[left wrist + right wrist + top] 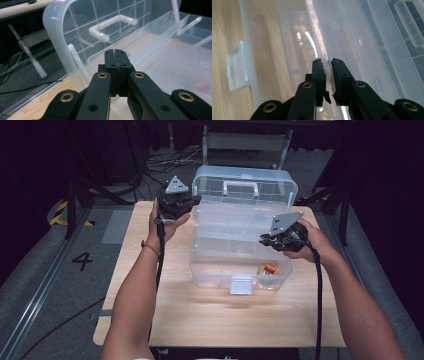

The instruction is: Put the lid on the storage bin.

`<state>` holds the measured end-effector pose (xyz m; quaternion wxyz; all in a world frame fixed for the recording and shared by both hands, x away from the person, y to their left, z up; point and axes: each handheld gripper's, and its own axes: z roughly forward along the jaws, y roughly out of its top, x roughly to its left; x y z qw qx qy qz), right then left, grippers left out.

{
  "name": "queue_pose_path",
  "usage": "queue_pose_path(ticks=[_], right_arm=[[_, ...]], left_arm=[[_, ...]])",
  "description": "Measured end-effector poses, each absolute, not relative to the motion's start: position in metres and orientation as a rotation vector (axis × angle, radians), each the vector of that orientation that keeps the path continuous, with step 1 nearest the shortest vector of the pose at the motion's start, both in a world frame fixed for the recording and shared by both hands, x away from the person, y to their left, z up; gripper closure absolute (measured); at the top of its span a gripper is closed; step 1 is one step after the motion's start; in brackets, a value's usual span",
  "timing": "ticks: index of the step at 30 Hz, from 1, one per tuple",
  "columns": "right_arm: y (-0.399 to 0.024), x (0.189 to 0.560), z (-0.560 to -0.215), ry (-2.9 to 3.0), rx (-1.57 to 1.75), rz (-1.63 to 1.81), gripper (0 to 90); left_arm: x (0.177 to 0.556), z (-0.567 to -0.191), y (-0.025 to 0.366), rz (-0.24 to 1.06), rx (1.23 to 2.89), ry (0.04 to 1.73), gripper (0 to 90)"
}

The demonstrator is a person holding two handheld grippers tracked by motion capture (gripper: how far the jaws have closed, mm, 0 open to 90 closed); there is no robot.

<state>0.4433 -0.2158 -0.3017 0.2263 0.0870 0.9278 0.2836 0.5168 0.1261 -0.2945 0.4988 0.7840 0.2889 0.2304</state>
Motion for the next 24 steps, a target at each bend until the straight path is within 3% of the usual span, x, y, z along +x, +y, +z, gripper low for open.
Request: queue_pose_path(ticks=[24], right_arm=[[-0.215,0.427,-0.309,2.538,0.211,0.726,79.2]], left_arm=[[0.506,-0.279,0.128,0.590,1.802,0.704,90.0]])
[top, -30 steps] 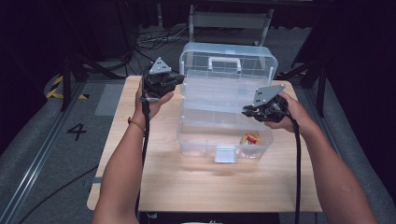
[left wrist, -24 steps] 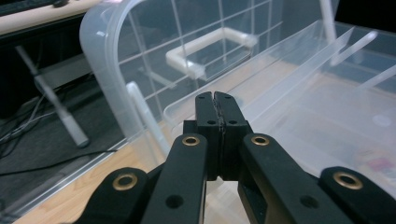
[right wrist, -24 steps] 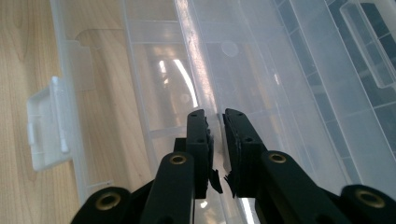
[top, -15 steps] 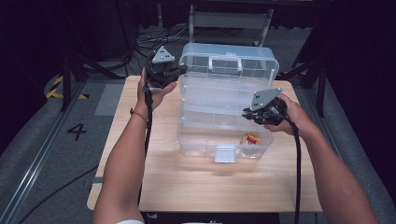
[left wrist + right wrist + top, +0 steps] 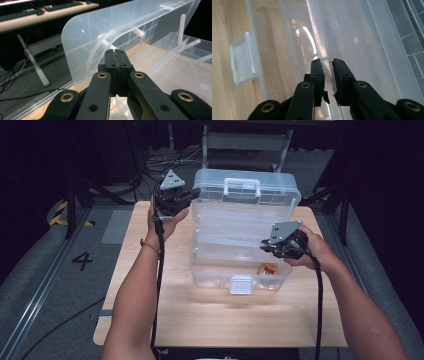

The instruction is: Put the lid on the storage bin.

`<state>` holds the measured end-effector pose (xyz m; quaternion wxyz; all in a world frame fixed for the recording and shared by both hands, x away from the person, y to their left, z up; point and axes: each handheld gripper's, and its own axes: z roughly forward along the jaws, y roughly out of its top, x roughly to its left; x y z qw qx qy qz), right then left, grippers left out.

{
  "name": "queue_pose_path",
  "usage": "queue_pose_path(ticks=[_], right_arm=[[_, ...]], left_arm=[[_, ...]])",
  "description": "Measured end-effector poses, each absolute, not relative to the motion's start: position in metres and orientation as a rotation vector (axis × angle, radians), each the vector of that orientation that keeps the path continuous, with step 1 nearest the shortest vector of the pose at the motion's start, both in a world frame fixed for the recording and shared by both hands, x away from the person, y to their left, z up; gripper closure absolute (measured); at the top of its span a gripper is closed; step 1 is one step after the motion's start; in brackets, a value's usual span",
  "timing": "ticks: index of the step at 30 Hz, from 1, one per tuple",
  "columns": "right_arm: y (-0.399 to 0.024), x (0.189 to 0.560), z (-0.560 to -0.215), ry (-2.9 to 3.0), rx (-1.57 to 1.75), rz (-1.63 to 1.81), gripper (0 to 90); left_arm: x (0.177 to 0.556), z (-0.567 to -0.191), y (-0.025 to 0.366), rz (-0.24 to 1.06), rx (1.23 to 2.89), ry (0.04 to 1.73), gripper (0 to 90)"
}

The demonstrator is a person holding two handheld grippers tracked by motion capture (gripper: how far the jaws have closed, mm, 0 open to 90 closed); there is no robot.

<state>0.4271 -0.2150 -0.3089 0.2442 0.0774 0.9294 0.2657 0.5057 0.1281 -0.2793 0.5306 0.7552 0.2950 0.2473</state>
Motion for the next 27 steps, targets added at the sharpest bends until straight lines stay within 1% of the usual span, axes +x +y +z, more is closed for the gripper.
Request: queue_pose_path(ticks=[2,6,12,27], right_arm=[[-0.215,0.426,-0.309,2.536,0.214,0.711,79.3],[-0.217,0.424,-0.310,2.543,0.213,0.718,79.7],[-0.220,0.422,-0.313,2.553,0.216,0.730,79.2],[-0.242,0.417,-0.314,2.526,0.265,0.803,79.6]], left_arm=[[0.505,-0.279,0.128,0.569,1.792,0.700,90.0],[0.500,-0.281,0.124,0.599,1.823,0.689,90.0],[0.497,-0.288,0.127,0.572,1.829,0.697,90.0],[0.489,-0.291,0.132,0.578,1.837,0.683,90.0]])
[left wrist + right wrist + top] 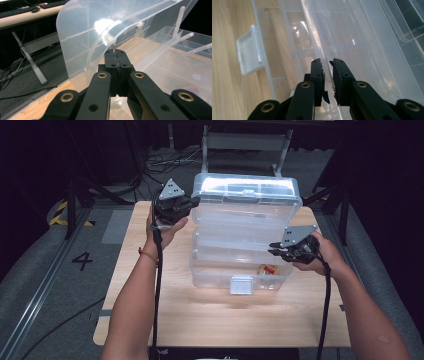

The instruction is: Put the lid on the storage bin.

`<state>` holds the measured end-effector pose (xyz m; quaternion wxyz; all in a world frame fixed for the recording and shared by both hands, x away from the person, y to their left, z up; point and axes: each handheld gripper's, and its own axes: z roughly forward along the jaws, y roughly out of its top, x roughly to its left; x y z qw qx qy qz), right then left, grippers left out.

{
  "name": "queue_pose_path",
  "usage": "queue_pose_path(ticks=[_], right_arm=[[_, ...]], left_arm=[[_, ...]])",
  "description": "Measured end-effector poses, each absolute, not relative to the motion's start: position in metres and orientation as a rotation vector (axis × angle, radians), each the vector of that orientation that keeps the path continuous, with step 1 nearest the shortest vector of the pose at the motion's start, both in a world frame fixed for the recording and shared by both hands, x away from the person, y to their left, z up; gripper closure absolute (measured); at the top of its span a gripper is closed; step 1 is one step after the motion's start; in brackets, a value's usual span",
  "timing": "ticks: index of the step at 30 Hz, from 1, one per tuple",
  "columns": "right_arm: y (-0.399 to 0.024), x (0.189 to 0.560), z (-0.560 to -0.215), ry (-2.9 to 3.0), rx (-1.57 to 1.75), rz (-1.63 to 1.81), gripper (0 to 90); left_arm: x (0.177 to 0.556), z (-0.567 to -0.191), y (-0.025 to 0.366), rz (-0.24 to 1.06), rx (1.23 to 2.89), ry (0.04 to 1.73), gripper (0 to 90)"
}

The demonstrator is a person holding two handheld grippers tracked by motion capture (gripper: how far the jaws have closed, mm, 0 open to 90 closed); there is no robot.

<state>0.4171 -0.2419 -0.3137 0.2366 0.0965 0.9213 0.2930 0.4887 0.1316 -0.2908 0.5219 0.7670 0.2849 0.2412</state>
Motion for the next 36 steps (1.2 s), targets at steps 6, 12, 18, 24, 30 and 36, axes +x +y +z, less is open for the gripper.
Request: queue_pose_path(ticks=[6,12,18,24,30,36], right_arm=[[-0.245,0.415,-0.315,2.520,0.271,0.816,79.6],[-0.251,0.412,-0.315,2.499,0.284,0.829,79.5],[-0.258,0.408,-0.317,2.483,0.318,0.868,78.8],[-0.259,0.404,-0.316,2.463,0.328,0.853,78.8],[-0.269,0.400,-0.315,2.447,0.352,0.883,78.6],[-0.282,0.395,-0.316,2.423,0.407,0.948,77.7]], left_arm=[[0.486,-0.291,0.132,0.570,1.847,0.674,90.0],[0.482,-0.292,0.132,0.576,1.879,0.663,90.0],[0.477,-0.295,0.133,0.567,1.890,0.647,90.0],[0.473,-0.296,0.134,0.569,1.894,0.634,90.0],[0.466,-0.294,0.136,0.577,1.908,0.616,90.0],[0.459,-0.294,0.136,0.553,1.900,0.584,90.0]])
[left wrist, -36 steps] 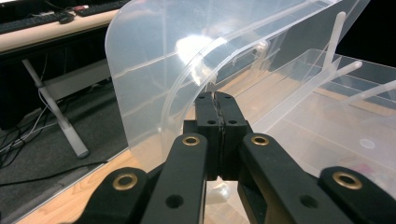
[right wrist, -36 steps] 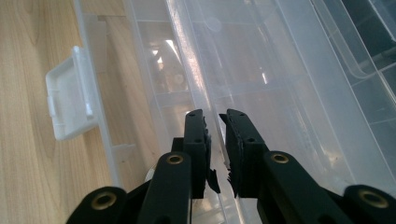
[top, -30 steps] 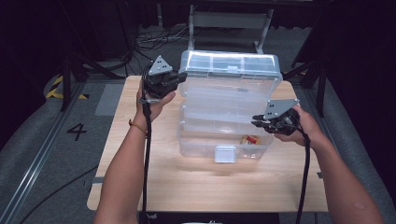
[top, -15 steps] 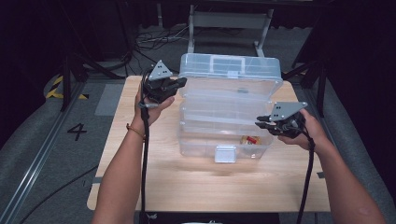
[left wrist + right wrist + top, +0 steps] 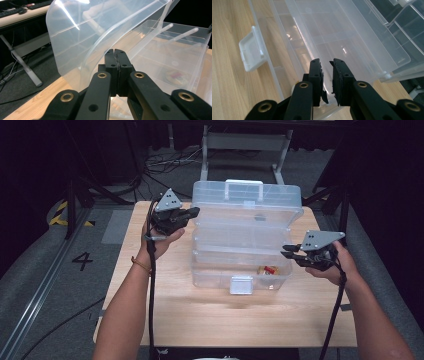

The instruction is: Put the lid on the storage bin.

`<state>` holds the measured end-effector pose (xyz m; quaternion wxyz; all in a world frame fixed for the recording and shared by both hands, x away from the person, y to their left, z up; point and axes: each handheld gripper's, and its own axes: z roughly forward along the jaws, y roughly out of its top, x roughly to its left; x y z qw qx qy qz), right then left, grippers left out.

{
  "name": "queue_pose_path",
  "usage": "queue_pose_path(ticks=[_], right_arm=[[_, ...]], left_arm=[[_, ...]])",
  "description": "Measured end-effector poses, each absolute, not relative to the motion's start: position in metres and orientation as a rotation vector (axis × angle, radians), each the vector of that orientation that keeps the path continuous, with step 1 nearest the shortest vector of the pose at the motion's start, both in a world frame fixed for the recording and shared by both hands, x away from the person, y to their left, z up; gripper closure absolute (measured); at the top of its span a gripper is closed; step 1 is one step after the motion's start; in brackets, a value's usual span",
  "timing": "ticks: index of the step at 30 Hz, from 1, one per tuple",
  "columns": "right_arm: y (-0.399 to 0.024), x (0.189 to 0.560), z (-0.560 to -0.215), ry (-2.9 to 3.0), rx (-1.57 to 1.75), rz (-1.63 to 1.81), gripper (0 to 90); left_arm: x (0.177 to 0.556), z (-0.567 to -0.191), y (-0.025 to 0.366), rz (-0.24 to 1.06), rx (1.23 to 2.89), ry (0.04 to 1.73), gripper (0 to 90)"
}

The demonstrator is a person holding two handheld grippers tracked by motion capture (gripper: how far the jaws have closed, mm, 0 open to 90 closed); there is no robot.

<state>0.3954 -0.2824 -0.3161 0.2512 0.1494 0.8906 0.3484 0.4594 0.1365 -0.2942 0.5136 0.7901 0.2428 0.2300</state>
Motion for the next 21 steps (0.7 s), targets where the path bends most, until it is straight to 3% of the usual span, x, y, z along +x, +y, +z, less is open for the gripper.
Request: queue_pose_path(ticks=[21], right_arm=[[-0.328,0.383,-0.342,2.345,0.573,1.051,77.7]], left_arm=[[0.447,-0.301,0.131,0.552,1.960,0.551,90.0]])
